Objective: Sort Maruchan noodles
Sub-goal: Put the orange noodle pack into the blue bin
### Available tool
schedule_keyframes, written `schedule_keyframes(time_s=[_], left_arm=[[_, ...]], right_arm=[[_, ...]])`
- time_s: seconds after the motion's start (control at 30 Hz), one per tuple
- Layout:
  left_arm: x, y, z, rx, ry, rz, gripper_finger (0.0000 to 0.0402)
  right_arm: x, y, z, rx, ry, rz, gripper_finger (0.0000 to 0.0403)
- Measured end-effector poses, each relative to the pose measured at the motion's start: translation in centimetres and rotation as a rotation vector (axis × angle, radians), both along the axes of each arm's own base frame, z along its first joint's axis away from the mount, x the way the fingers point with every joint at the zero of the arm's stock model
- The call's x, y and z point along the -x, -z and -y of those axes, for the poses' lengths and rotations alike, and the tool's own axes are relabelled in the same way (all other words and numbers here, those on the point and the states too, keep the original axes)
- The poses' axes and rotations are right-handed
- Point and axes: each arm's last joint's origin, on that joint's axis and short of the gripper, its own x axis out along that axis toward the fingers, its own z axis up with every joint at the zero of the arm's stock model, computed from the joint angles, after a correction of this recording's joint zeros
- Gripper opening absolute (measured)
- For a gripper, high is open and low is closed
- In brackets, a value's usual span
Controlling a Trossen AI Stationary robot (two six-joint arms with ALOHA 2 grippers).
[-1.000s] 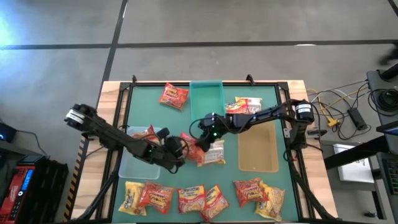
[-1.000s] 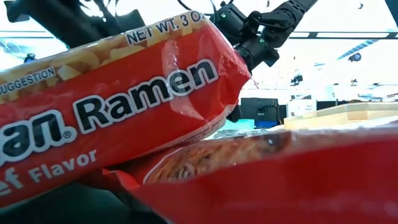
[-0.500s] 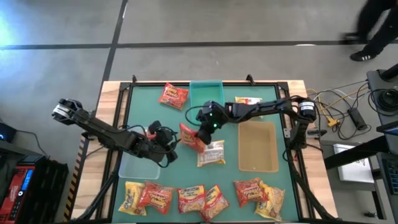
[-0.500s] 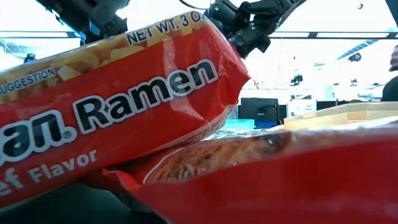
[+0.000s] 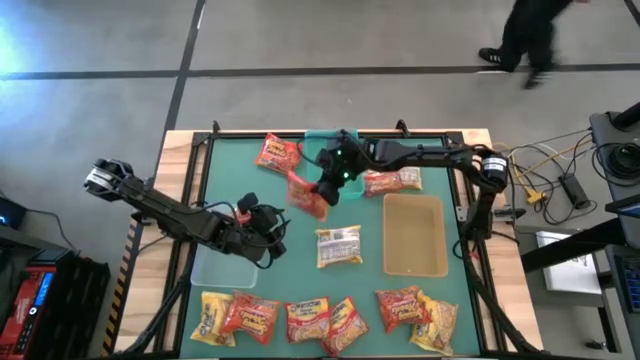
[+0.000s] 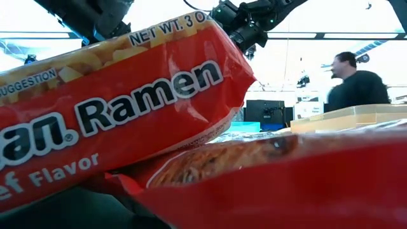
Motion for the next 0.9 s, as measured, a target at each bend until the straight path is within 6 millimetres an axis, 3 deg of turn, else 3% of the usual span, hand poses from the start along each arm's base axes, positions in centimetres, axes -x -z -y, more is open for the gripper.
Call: schedule_keyframes(time_s=[0.43,0.7,0.9], left_arm=[[0.0,-0.1,-0.5,-0.038,-0.051,0.011,0.0142],[-0.3,-0.1,-1.6,-0.038,-0.096,0.010,0.0142],[-0.6,-0.1,-2.8,-0.039,-0.148,0.008,0.0142]], right_arm=[[3.2,-3.7,7.5,0.187,0.032,-0.037,0.0008],[6.1,-3.1,11.7,0.296,0.028,-0.091,0.0008],[6.1,-0.8,12.9,0.458,-0.138,-0.117,0.0008]])
